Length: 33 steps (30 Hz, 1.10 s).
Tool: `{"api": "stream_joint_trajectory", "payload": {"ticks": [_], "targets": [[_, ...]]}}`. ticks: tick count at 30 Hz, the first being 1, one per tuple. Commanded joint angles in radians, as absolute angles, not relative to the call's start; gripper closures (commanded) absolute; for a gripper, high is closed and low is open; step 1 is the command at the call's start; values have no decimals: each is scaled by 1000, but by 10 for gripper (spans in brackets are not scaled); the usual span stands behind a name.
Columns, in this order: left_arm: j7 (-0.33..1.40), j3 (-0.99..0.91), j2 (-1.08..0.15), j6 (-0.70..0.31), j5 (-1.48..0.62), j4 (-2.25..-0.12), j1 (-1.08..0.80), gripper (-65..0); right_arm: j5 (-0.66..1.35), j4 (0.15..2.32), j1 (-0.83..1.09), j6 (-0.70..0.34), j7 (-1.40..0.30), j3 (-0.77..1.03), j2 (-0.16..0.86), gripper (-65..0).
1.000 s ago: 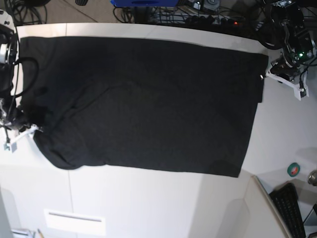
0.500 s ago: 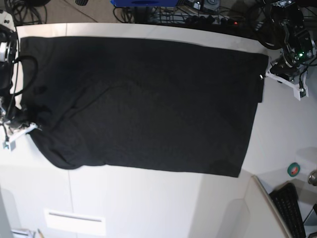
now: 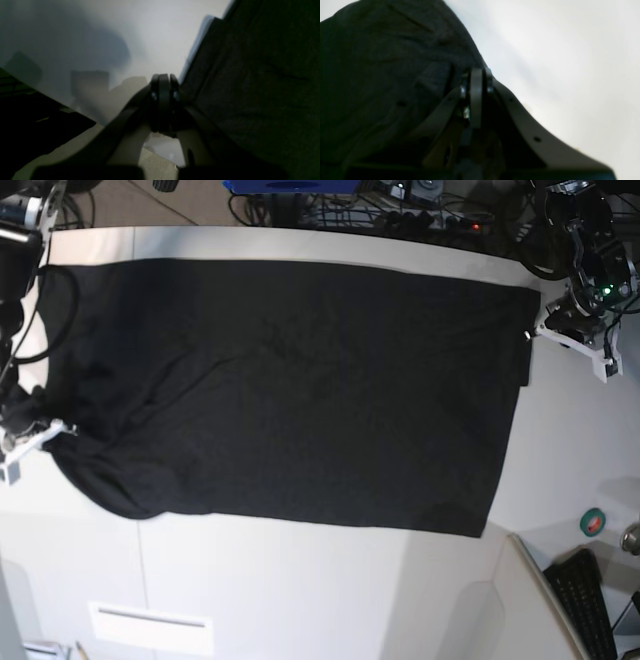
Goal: Layout the t-shirt on the table in an organized manner, then fold the t-shirt properly
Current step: 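Grasp the shirt side edge with the right gripper and pull outward, then drag the grasped shirt side along the table with the right gripper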
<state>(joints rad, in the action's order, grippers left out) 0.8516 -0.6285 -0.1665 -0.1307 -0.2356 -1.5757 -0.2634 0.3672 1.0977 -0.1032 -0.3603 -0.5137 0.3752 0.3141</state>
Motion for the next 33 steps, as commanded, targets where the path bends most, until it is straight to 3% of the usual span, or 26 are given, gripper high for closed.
{"api": "stream_joint_trajectory", "payload": {"ticks": [1,12,21,25,29,33], "targets": [[835,-633,-180,-130,-234,-1590,-259,0,374,1142,-87,-366,-519,389,326,0],[835,-633,-182,-130,-232,-1590,-259,0,374,1425,150,-366,-559,395,239,0],[835,-633,-182,-130,-231,-1590,-259,0,374,1461,240,-366,-568,395,186,0],[835,-633,-182,-130,-229,-1590,-259,0,377,1488,239,-367,-664,395,185,0],[835,-633,-182,-130,-229,-1590,-259,0,377,1596,231,-369,-670,395,176,-237],[835,-633,-182,-130,-232,-1590,-259,0,369,1593,105,-366,-679,387,186,-314]]}}
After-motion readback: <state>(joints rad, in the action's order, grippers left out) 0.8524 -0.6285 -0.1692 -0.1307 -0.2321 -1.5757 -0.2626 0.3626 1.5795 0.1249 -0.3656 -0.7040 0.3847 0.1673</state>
